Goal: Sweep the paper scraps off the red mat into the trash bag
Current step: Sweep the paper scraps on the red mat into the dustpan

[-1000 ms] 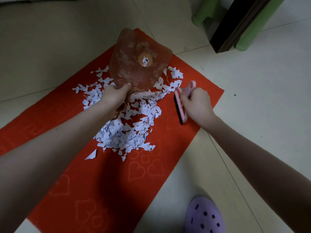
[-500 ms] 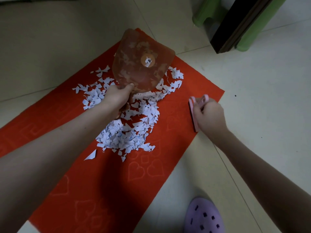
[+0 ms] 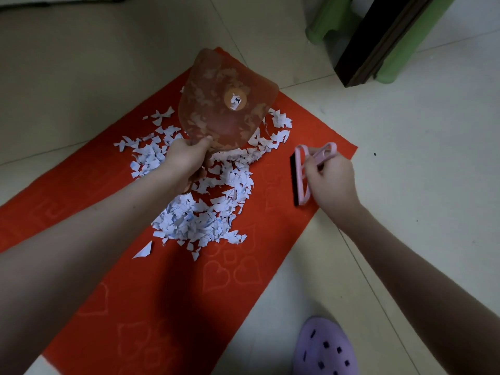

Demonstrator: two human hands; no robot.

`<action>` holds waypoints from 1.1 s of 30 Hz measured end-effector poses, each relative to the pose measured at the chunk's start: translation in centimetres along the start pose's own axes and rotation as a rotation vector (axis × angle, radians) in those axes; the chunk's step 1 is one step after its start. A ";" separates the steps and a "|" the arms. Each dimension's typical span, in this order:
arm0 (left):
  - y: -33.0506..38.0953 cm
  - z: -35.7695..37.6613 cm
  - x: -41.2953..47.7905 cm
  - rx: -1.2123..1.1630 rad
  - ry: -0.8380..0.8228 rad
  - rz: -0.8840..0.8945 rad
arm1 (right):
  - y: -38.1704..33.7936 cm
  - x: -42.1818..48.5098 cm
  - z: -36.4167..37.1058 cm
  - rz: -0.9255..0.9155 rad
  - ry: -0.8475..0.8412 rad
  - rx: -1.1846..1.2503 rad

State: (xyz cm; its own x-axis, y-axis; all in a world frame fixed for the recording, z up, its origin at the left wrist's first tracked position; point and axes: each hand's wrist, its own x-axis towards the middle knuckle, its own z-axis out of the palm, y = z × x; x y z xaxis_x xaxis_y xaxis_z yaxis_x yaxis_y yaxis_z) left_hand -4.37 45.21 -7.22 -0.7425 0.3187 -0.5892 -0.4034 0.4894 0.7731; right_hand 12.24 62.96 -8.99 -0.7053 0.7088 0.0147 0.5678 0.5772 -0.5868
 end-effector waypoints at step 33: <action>0.4 -2.1 2.5 -0.036 0.053 -0.024 | -3.7 8.7 0.3 -0.146 -0.255 0.086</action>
State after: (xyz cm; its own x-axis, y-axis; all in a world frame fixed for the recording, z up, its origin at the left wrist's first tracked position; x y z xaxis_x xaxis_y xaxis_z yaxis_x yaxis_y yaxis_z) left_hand -7.50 44.44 -7.89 -0.7593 0.2632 -0.5951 -0.4396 0.4668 0.7673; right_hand 3.88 66.89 -6.91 -0.8667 0.4899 -0.0938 0.4225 0.6209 -0.6603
